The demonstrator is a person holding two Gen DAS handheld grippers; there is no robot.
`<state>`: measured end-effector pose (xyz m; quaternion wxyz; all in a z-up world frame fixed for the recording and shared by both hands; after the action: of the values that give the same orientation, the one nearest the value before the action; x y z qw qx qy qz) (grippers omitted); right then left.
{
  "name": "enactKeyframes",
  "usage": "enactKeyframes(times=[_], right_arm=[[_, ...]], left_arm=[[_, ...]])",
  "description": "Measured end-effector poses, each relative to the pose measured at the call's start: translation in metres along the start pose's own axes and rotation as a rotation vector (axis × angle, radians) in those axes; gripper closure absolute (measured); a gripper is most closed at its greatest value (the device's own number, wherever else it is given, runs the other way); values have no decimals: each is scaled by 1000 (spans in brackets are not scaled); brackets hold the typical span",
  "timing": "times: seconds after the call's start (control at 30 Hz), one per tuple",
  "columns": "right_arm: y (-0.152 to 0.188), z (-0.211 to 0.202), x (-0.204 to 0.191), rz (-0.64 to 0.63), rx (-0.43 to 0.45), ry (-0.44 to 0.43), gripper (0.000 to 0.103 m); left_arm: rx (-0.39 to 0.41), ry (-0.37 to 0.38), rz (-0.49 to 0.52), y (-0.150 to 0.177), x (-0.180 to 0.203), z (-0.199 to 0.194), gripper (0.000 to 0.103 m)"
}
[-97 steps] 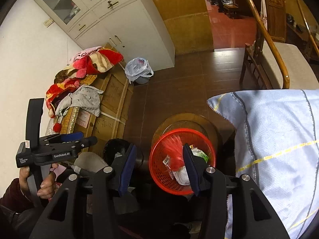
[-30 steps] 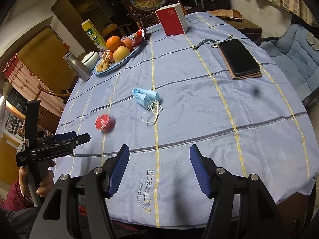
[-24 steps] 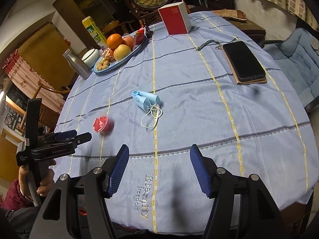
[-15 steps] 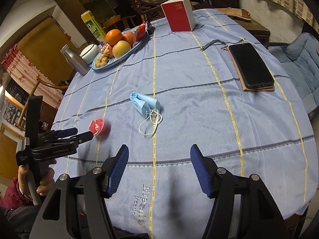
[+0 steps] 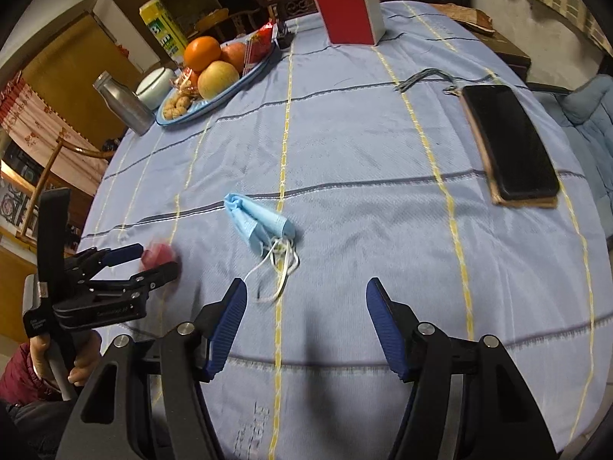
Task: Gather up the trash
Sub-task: 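Grasp the clear cup of red items with the left tool, then grasp the blue face mask with the right tool while the left tool holds the cup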
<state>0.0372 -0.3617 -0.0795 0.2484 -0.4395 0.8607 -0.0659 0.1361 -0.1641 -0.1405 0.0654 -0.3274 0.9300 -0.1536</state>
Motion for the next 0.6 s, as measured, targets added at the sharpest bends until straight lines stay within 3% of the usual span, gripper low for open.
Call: enactKeyframes(times=[0.3, 0.47, 0.57, 0.6], right_arm=[[-16, 42, -35, -160, -19, 8, 35], [-20, 65, -45, -197, -43, -4, 35], [-21, 71, -46, -205, -37, -10, 35], [-21, 72, -46, -201, -36, -25, 36]], left_arm=[[-15, 35, -114, 6, -29, 16, 19], [-2, 25, -107, 5, -29, 15, 20], [14, 23, -121, 5, -32, 14, 26], [22, 19, -123, 6, -33, 13, 38]])
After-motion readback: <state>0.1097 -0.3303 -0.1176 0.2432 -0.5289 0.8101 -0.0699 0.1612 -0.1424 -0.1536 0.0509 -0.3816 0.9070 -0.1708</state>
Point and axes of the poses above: each gripper's, at about its wrist camera, not at the fingertips, and z roughly the way its jaws point, x to its right, y to its underside, the point moved 4 cm from there along z, roughly the way its jaws point, and after that the axes turned 13 degrees about z, right-handed, at the moved point
